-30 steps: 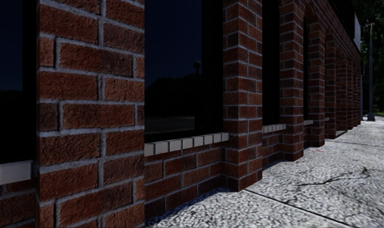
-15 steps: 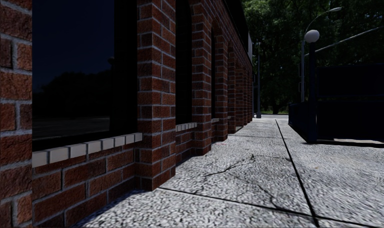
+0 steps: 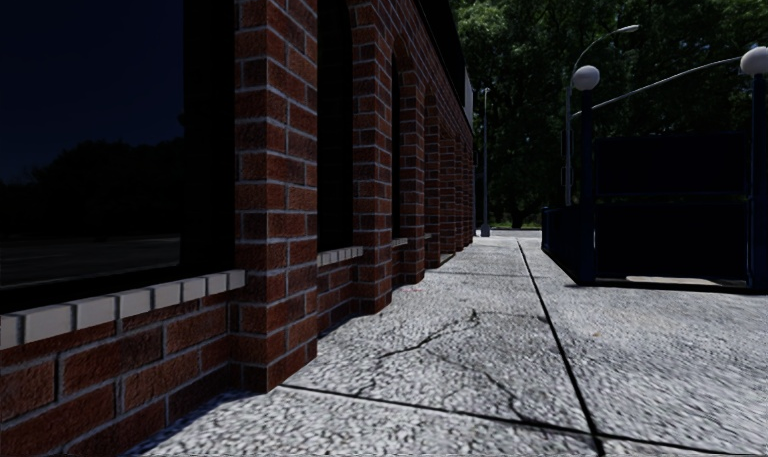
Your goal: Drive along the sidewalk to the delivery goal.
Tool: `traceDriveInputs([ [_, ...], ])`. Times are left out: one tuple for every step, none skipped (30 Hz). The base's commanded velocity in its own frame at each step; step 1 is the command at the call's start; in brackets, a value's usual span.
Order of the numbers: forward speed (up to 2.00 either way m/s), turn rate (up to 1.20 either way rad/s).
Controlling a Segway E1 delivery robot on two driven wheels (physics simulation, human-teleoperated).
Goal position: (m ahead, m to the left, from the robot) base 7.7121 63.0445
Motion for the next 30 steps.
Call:
traceDriveInputs([
  [0.95, -0.31],
  [0.95, -0.31],
  [0.95, -0.32],
  [0.95, -0.32],
  [0.95, -0.32],
  [0.95, -0.32],
  [0.96, -0.32],
  [1.09, -0.32],
  [1.09, -0.32],
  [2.00, -0.32],
  [2.00, -0.32],
  [2.00, -0.32],
  [2.00, -0.33],
  [2.00, -0.36],
  [2.00, -0.36],
  [2.00, -0.36],
  [2.00, -0.36],
  [2.00, -0.37],
  [2.00, -0.37],
  [2.00, -0.37],
  [2.00, -0.38],
  [2.00, -0.39],
  [2.00, -0.40],
  [2.00, -0.40],
  [2.00, -0.40],
  [2.00, -0.41],
  [2.00, -0.42],
  [2.00, -0.42],
  [2.00, -0.43],
  [2.00, -0.43],
])
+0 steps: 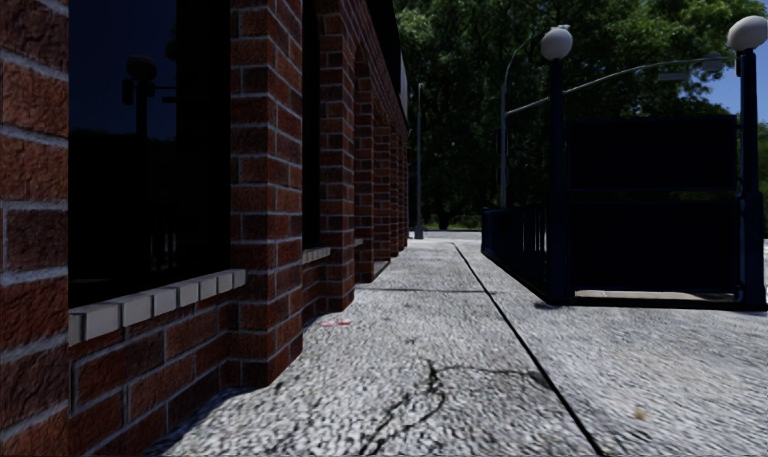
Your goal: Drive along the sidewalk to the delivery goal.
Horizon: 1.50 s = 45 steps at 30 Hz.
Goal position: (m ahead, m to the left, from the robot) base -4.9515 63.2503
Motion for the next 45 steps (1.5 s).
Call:
traceDriveInputs([
  [2.00, -0.45],
  [2.00, -0.45],
  [2.00, -0.52],
  [2.00, -0.55],
  [2.00, -0.57],
  [2.00, -0.57],
  [2.00, -0.57],
  [2.00, -0.57],
  [2.00, -0.57],
  [2.00, -0.15],
  [2.00, 0.00],
  [2.00, 0.00],
  [2.00, 0.00],
  [2.00, 0.00],
  [2.00, 0.00],
  [2.00, 0.00],
  [2.00, 0.00],
  [2.00, 0.00],
  [2.00, 0.00],
  [2.00, 0.00],
  [2.00, 0.00],
  [2.00, 0.00],
  [2.00, 0.03],
  [2.00, 0.05],
  [2.00, 0.06],
  [2.00, 0.06],
  [2.00, 0.07],
  [2.00, 0.07],
  [2.00, 0.07],
  [2.00, 0.07],
  [2.00, 0.07],
  [2.00, 0.07],
  [2.00, 0.02],
  [2.00, 0.00],
  [2.00, 0.00],
  [2.00, 0.00],
  [2.00, 0.00],
  [2.00, 0.00],
  [2.00, 0.00],
  [2.00, 0.00],
  [2.00, 0.00],
  [2.00, 0.00],
  [2.00, 0.00],
  [2.00, 0.00],
  [2.00, 0.00],
])
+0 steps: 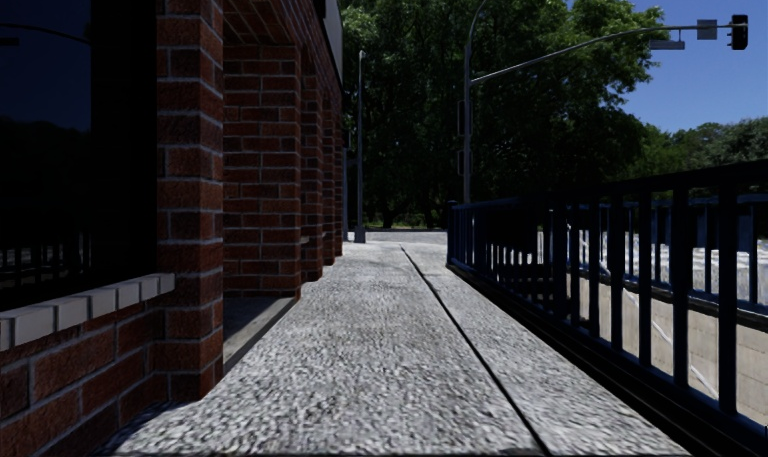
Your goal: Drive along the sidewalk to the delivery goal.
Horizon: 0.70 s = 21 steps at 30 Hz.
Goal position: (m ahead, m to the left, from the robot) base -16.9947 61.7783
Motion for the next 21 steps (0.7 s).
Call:
traceDriveInputs([
  [2.00, 0.00],
  [2.00, 0.00],
  [2.00, 0.00],
  [2.00, 0.00],
  [2.00, 0.00],
  [2.00, 0.00],
  [2.00, 0.00],
  [2.00, 0.00],
  [2.00, 0.00],
  [2.00, 0.00],
  [2.00, 0.00],
  [2.00, 0.00],
  [2.00, 0.00],
  [2.00, 0.00],
  [2.00, 0.00],
  [2.00, 0.00],
  [2.00, 0.00],
  [2.00, 0.00],
  [2.00, 0.00],
  [2.00, 0.00],
  [2.00, 0.00],
])
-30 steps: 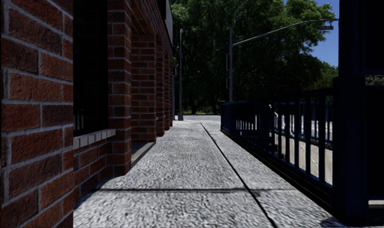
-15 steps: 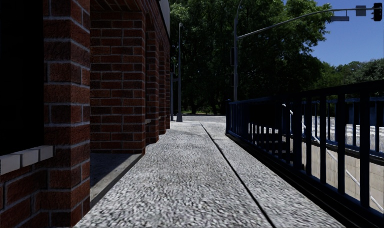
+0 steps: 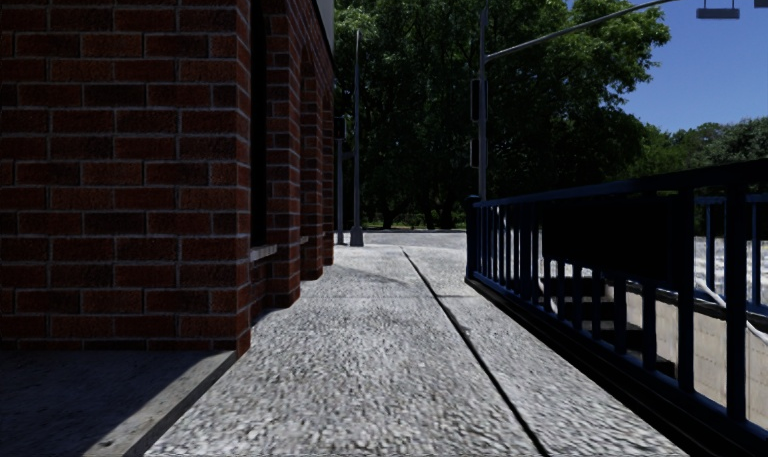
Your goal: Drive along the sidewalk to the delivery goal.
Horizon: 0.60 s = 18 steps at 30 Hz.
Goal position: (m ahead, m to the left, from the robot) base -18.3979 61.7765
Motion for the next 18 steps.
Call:
traceDriveInputs([
  [2.00, 0.00],
  [2.00, 0.00],
  [2.00, 0.00],
  [2.00, 0.00],
  [2.00, 0.00],
  [2.00, 0.00],
  [2.00, 0.00],
  [2.00, 0.00],
  [2.00, 0.00],
  [2.00, 0.00],
  [2.00, 0.00],
  [2.00, 0.00],
  [2.00, 0.00],
  [2.00, 0.00],
  [2.00, 0.00],
  [2.00, 0.00],
  [2.00, 0.00],
  [2.00, 0.00],
])
